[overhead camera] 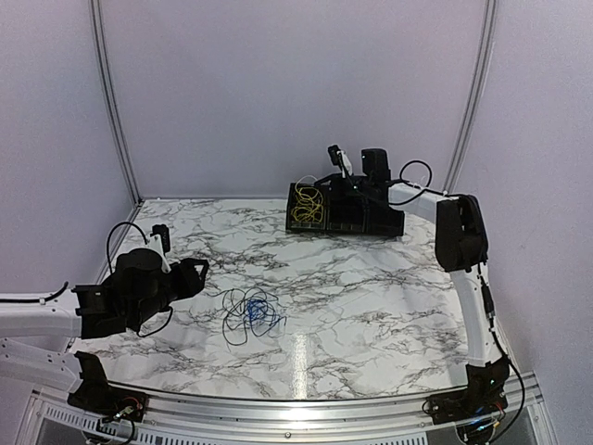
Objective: Untangle the cables
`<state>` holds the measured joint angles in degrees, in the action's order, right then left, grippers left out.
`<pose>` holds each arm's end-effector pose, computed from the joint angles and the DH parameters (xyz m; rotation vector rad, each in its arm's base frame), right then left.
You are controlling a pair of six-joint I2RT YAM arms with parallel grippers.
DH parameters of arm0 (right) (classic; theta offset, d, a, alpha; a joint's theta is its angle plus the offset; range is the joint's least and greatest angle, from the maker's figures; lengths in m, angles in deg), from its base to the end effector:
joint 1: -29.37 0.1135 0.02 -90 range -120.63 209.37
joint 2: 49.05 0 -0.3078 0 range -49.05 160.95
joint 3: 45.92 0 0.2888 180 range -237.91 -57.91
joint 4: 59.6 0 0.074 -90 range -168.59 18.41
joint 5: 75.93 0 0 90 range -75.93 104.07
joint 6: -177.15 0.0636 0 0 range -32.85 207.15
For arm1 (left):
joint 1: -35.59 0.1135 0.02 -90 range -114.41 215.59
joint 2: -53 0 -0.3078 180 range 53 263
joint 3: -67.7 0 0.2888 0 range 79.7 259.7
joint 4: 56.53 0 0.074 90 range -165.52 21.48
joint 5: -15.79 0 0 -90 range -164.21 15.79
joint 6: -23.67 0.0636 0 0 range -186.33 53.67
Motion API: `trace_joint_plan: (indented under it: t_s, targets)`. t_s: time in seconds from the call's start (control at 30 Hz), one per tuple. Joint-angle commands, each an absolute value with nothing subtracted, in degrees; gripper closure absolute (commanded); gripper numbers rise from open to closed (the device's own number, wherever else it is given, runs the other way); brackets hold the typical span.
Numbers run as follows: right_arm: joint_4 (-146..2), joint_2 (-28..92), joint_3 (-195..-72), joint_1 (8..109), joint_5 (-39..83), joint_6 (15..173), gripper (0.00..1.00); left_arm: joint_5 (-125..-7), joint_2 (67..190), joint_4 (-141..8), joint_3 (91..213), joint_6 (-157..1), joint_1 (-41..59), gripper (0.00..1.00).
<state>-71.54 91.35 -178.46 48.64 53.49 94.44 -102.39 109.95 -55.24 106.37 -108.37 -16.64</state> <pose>0.6088 0.2556 0.2285 -0.6715 1.8329 0.9656 0.1773 -0.1798 0.2429 -0.1786 1.8797 -0.6901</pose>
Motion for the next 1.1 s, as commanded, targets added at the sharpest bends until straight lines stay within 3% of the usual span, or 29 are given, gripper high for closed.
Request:
trace_joint_plan:
  t_s: [0.0,0.5,0.8,1.07]
  targets:
    - [-68.9,93.29,-181.42,48.64,48.27,96.2,1.0,-105.12,109.67,-61.73,108.94,-107.68,-16.84,0.46]
    - [-70.91,100.5,-187.19,50.04,38.72,91.01,0.98,-104.59,114.12,-62.13,110.39,-108.18,-16.81,0.46]
    - [-74.62,96.06,-186.15,50.21,39.12,91.49,0.71,-105.1,113.06,-59.95,108.21,-108.89,-16.8,0.46]
    - [-75.12,83.9,-175.6,50.2,38.59,89.11,0.62,-103.02,112.77,-58.81,107.04,-107.91,-16.84,0.45]
